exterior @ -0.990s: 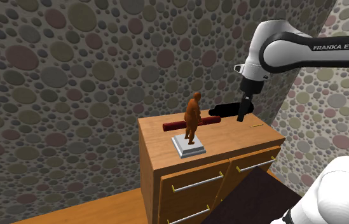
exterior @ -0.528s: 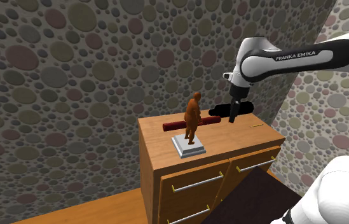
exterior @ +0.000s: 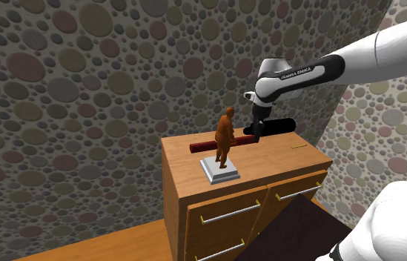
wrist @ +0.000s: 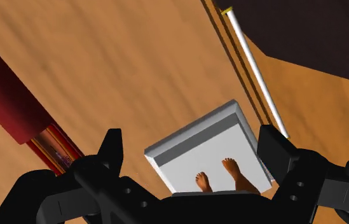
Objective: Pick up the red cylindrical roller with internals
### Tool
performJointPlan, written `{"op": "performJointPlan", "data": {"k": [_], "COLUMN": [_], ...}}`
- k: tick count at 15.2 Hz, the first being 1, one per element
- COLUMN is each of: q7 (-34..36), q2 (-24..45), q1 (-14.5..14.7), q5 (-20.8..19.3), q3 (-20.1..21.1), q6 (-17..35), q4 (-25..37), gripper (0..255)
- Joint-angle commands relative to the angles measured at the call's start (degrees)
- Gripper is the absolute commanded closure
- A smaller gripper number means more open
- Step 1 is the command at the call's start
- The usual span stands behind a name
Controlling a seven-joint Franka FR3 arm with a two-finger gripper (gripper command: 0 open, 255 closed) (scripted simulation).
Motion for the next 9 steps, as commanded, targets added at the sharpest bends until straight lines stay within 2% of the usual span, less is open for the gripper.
{"op": "performJointPlan", "data": {"k": [1, 9], "q7": [-4.14, -17.86], "q2": [4.89, 23.66], "q1": [-0.01, -2.36], "q5": [1.5, 7.25], "q3": [-0.5, 1.06], "q6": [1.69, 4.48], "q4": [3.08, 18.45], "gripper": [0, 0]}}
